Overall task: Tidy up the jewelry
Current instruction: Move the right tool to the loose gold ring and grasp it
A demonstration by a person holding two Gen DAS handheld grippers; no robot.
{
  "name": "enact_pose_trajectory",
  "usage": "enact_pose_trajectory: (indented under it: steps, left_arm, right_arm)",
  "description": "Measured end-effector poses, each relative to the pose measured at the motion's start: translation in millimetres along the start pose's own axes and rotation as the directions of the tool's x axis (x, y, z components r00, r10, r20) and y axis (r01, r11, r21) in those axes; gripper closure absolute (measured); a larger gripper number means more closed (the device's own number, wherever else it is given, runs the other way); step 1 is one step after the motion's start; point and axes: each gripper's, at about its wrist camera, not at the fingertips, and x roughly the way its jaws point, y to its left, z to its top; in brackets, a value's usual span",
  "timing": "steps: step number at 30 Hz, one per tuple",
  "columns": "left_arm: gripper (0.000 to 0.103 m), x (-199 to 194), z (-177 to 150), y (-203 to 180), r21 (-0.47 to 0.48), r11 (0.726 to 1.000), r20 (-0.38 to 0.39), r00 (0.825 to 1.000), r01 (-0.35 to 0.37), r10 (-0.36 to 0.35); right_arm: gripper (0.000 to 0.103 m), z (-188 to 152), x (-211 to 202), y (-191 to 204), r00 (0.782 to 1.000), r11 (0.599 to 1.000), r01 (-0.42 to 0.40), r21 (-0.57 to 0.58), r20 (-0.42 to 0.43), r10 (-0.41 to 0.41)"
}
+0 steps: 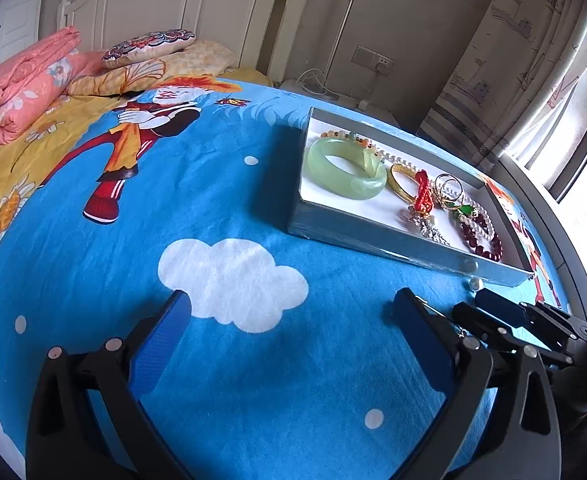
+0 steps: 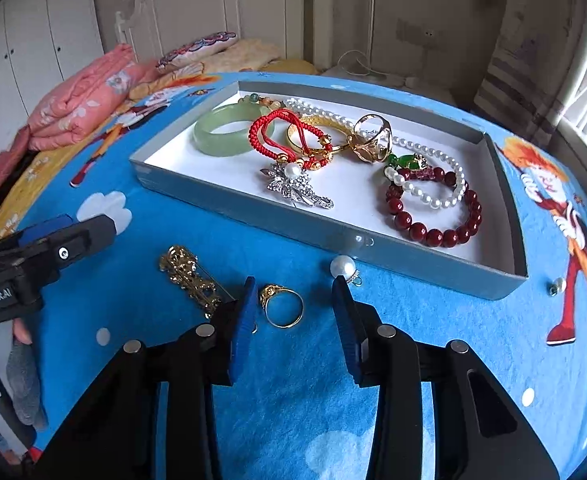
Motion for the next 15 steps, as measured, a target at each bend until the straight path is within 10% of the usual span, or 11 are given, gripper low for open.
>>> enact_pose_trajectory:
  steps: [15]
  left_arm:
    - [0.003, -1.3, -4.1, -12.3, 0.077, 0.995, -0.039, 0.997, 0.071, -0.068]
  right_arm:
    - [0.081, -31.6, -32.5, -33.5, 0.997, 0.996, -0.056, 0.067, 0.051, 0.053]
